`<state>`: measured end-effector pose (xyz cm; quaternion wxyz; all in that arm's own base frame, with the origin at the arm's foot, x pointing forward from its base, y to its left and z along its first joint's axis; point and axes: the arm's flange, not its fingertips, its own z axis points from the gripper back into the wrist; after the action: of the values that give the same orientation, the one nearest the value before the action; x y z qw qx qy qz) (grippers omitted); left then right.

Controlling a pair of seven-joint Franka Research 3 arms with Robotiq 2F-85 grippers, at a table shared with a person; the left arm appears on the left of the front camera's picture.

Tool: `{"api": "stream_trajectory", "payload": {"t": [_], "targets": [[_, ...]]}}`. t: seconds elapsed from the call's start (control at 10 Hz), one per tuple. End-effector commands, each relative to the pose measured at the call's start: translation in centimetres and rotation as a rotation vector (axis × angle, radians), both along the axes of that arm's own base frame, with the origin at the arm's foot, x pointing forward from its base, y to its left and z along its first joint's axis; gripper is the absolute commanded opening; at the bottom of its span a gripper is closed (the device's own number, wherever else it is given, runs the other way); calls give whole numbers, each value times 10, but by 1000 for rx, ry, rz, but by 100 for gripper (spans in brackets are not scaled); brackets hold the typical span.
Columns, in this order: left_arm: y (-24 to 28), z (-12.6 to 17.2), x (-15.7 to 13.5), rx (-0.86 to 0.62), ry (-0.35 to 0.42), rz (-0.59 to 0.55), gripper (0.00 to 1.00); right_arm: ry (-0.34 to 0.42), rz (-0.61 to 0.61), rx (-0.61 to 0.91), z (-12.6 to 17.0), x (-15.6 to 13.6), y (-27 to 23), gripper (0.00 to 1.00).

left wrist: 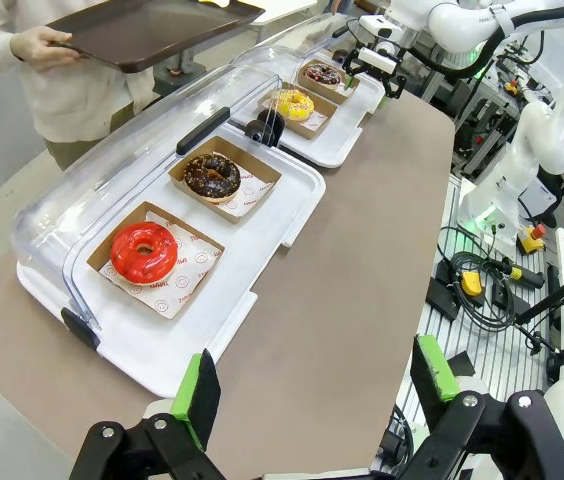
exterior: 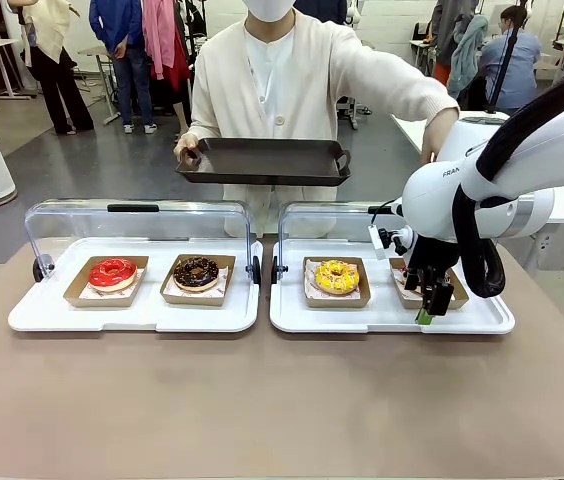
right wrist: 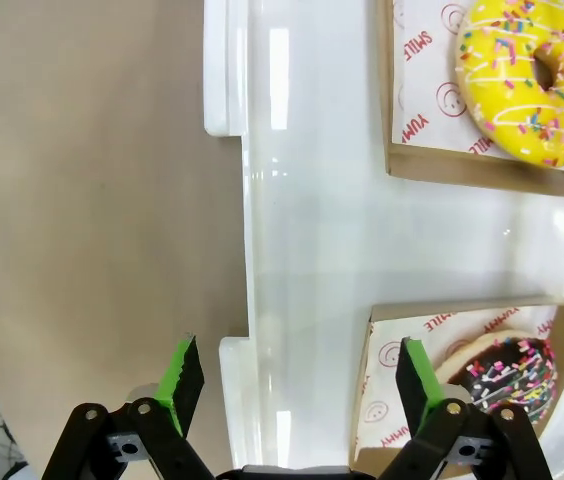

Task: Provide the desired donut to the person.
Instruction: Pick up and lift the Paper togo box containing the Donut pointed at by the person.

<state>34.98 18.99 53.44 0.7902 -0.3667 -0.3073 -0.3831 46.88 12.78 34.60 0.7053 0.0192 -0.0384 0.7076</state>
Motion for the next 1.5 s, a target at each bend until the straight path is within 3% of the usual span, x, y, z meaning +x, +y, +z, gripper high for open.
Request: {"api": "stream_trajectory", "payload": {"t": [0.0, 0.6, 1.3, 1.4], "targets": [[0, 2, 0, -15, -15, -4, 100, 26, 16, 36, -7, 10, -4, 100], [0, 2, 0, -15, -15, -4, 100, 9, 2, 61, -14, 34, -12, 100], [0, 2, 0, -15, -15, -4, 100, 55, 0, 75, -29, 42, -10, 100], [0, 2, 0, -15, -15, -4, 100, 46, 7, 75, -30, 42, -10, 69]]}}
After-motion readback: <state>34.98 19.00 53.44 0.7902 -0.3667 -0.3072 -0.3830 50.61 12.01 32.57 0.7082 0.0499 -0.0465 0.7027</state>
